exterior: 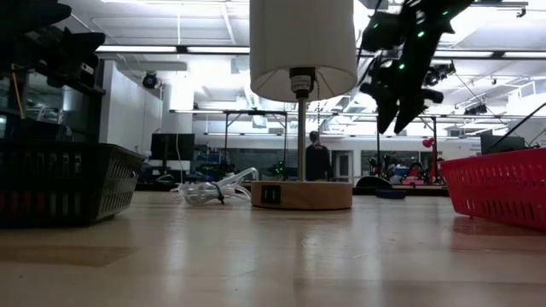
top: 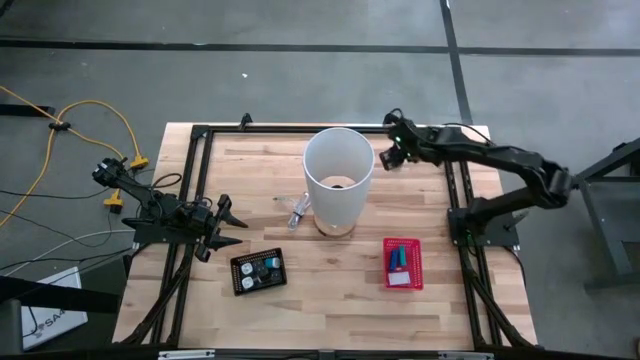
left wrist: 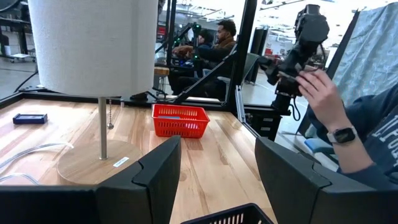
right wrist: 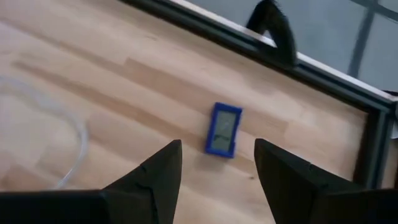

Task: Pick & Place Office items
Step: Put the blue digital clock into the orange bin

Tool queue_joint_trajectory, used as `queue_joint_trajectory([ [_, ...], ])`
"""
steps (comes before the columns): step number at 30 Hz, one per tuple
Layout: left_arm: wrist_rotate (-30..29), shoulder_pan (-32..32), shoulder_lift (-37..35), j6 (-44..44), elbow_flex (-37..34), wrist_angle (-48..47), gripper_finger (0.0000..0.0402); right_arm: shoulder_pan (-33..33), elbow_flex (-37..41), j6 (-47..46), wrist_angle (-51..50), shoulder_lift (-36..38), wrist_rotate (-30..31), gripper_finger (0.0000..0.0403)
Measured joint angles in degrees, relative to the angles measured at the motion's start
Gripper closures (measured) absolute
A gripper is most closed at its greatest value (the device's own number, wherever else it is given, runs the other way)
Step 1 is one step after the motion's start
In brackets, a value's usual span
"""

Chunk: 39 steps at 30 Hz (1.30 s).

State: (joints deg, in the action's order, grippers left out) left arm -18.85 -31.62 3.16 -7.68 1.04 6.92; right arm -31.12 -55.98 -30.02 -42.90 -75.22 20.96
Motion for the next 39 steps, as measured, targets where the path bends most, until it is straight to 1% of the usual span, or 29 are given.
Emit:
queue_joint_trajectory([
  [2, 0.0, 0.0, 0.0, 0.0, 0.0, 0.0, 0.0202, -1.5, -1.4, 0.7, -0.2, -2.6, -0.4, 0.0215],
  [5, 0.0, 0.0, 0.0, 0.0, 0.0, 0.0, 0.0202, -3.1, -2.7, 1.5, -0.2, -5.9, -2.8, 0.0215],
  [9, 0.0, 0.0, 0.0, 0.0, 0.0, 0.0, 0.0202, -4.2, -3.1, 1.5, 0.0, -8.5, -4.4, 0.0215],
  [14, 0.0, 0.0, 0.0, 0.0, 0.0, 0.0, 0.0202, -5.6, -3.1, -0.7, 1.1, -8.9, -4.5, 0.0215],
  [20, 0.0, 0.0, 0.0, 0.0, 0.0, 0.0, 0.0202, -8.0, -3.1, -1.8, 1.6, -9.5, -6.5, 0.0215],
  [23, 0.0, 0.0, 0.0, 0.0, 0.0, 0.0, 0.0202, -8.8, -3.1, -1.9, 1.8, -11.1, -6.7, 0.0215],
  [30, 0.0, 0.0, 0.0, 0.0, 0.0, 0.0, 0.0202, -10.5, -3.1, -3.2, 2.8, -15.7, -10.5, 0.0215],
  [39, 0.0, 0.0, 0.0, 0.0, 0.0, 0.0, 0.0202, -10.7, -3.1, -3.3, 2.9, -18.5, -10.6, 0.0215],
])
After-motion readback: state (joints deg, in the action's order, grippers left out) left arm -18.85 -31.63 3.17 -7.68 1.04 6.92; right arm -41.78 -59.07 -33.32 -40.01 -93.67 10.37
